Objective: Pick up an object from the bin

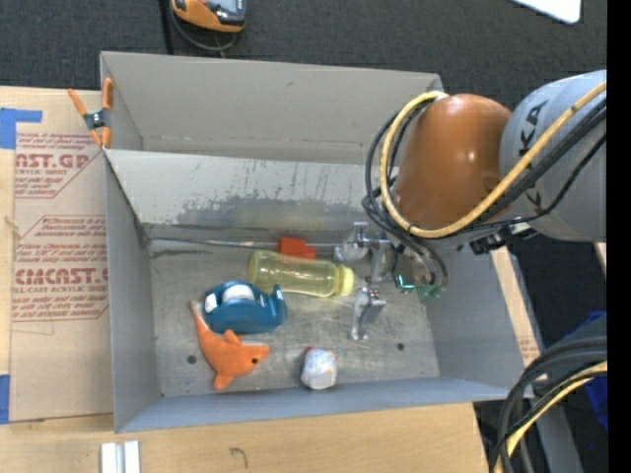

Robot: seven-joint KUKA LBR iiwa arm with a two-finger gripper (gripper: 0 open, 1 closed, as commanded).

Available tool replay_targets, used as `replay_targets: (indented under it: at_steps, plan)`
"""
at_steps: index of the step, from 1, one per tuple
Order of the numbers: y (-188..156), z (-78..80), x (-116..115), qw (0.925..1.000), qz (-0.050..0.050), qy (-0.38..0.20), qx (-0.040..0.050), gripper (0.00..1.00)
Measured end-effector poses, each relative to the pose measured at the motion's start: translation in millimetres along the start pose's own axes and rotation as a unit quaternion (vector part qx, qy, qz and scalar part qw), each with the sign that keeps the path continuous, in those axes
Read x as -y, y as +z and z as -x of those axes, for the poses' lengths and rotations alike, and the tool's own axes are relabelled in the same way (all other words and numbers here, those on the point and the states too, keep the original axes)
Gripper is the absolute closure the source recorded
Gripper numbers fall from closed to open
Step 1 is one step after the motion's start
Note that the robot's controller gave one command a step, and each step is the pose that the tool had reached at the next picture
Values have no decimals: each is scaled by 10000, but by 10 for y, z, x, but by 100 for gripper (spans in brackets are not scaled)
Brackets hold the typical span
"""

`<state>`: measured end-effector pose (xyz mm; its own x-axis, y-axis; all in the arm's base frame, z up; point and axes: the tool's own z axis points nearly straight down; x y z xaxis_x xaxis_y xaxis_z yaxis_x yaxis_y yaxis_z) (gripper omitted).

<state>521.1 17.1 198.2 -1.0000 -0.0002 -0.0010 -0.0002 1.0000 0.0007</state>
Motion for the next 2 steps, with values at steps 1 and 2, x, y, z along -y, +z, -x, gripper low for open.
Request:
replay_targets:
  at_steps: [1,2]
  plan:
    - [482,308,-352,9996,-4,-285,43,0]
    - [662,517,-395,9999,14,131,25,0]
